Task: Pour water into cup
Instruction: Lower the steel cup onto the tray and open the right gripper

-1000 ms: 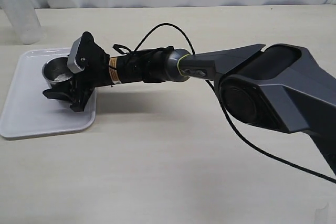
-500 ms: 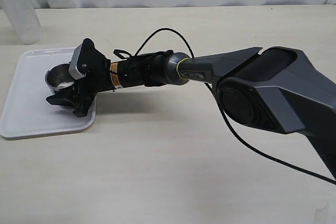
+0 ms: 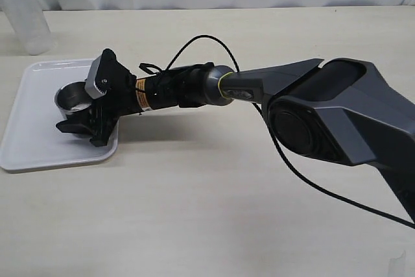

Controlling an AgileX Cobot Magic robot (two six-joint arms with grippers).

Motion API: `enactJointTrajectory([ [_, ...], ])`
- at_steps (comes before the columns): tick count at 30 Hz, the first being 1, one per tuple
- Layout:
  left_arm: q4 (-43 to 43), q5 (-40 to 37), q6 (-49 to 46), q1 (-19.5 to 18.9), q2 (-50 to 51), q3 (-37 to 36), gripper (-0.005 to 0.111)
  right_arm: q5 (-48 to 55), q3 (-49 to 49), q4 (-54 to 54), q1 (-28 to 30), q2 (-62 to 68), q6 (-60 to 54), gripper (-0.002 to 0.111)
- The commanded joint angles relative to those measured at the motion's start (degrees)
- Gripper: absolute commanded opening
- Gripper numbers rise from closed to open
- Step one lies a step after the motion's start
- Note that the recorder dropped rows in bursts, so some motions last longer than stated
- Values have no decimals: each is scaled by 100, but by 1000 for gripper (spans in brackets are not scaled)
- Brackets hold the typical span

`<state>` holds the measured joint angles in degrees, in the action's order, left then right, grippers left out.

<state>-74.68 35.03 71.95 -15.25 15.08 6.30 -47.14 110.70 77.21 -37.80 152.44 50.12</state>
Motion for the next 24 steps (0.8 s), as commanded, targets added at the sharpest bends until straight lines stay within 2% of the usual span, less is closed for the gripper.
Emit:
enactJointTrajectory([
  [1, 21, 5, 34, -6, -24, -21, 0, 57, 28, -34, 39, -37, 9, 85],
  [5, 21, 5, 34, -6, -24, -21, 0, 142, 28, -13, 39, -37, 66, 91],
  [24, -9, 5, 34, -6, -24, -21, 0, 34, 28, 284, 39, -581, 501, 91],
])
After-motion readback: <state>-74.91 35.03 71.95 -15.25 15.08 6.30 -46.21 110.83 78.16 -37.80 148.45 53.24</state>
